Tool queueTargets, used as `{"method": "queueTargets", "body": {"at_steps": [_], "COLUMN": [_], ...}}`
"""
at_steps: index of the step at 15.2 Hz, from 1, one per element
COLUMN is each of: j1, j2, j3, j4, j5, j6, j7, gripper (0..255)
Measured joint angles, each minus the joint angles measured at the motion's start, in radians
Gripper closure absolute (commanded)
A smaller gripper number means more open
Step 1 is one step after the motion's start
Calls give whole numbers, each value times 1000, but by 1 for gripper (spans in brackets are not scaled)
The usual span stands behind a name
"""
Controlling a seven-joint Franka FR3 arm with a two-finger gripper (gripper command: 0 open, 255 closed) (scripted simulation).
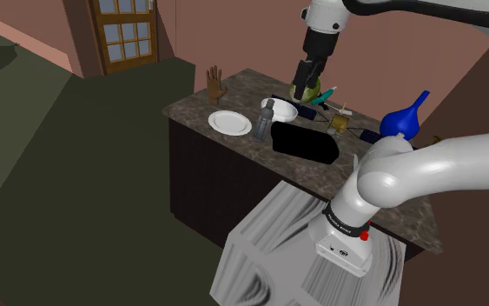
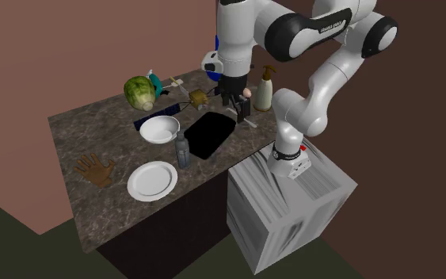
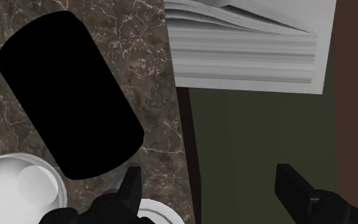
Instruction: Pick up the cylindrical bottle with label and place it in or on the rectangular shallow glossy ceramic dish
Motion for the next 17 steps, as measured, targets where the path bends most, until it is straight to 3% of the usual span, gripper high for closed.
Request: {"method": "queueTargets", "body": {"at_steps": [2, 5, 17], "j1": [-3, -13, -62], "j2": [0, 24, 280], "j3": [-8, -40, -217], "j4": [-12, -57, -150], "j5": [-7, -37, -152], "j6": [18, 124, 661], "j7": [-8, -39, -192], "gripper": [0, 0, 0]}}
